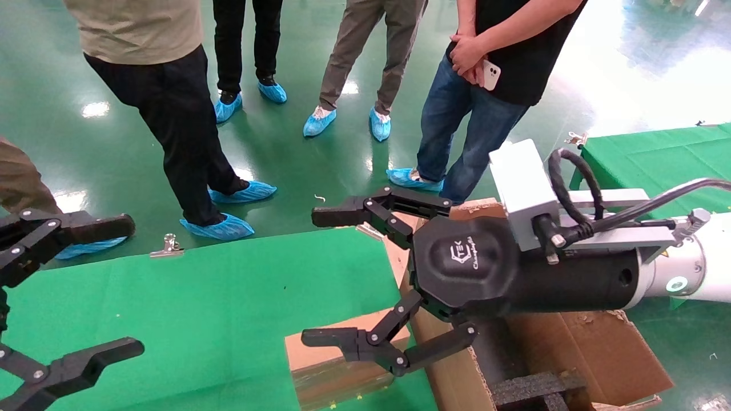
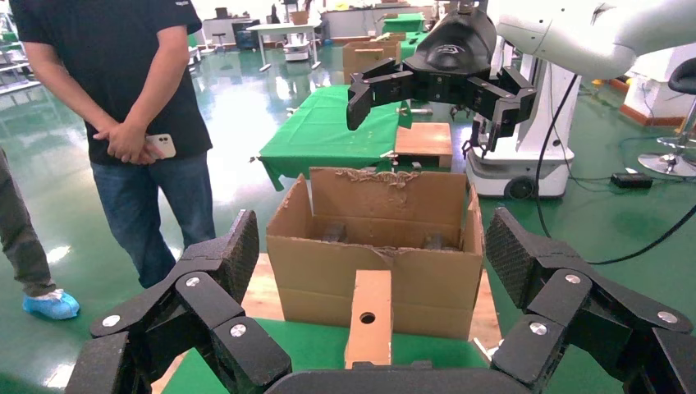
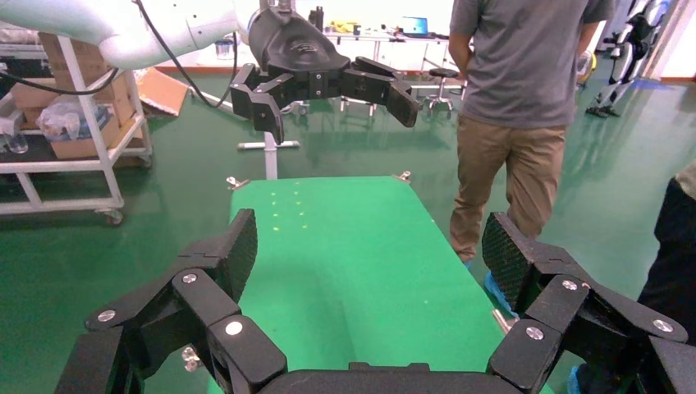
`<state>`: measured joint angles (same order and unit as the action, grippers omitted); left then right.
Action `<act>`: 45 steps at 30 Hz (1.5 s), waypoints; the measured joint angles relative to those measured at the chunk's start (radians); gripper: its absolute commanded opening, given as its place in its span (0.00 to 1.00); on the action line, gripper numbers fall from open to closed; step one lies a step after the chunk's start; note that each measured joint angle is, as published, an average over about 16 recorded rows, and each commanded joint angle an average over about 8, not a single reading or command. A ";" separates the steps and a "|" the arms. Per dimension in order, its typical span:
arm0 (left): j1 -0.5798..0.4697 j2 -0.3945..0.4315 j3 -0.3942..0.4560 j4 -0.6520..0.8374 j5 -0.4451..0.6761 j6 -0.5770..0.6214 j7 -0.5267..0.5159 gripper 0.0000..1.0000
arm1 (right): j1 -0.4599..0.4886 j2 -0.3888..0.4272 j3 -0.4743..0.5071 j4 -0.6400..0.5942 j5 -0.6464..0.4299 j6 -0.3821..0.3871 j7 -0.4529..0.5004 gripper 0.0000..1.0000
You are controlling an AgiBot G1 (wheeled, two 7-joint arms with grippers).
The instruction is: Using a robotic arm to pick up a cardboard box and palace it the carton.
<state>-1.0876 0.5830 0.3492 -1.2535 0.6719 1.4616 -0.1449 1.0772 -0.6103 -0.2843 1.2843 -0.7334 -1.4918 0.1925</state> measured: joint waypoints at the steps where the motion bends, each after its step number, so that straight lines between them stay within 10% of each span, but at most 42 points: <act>1: 0.000 0.000 0.000 0.000 0.000 0.000 0.000 1.00 | 0.000 0.000 0.000 0.000 0.000 0.000 0.000 1.00; 13: 0.000 0.000 0.000 0.000 0.000 0.000 0.000 1.00 | 0.000 0.000 0.000 0.000 0.000 0.000 0.000 1.00; 22: 0.000 0.000 0.000 0.000 0.000 0.000 0.000 0.02 | 0.000 0.000 0.000 0.000 0.000 0.000 0.000 1.00; 45: 0.000 0.000 0.000 0.000 0.000 0.000 0.000 0.00 | 0.144 -0.054 -0.141 -0.095 -0.274 -0.054 -0.020 1.00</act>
<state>-1.0878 0.5830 0.3493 -1.2534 0.6718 1.4617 -0.1448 1.2210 -0.6639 -0.4258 1.1889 -1.0073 -1.5463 0.1728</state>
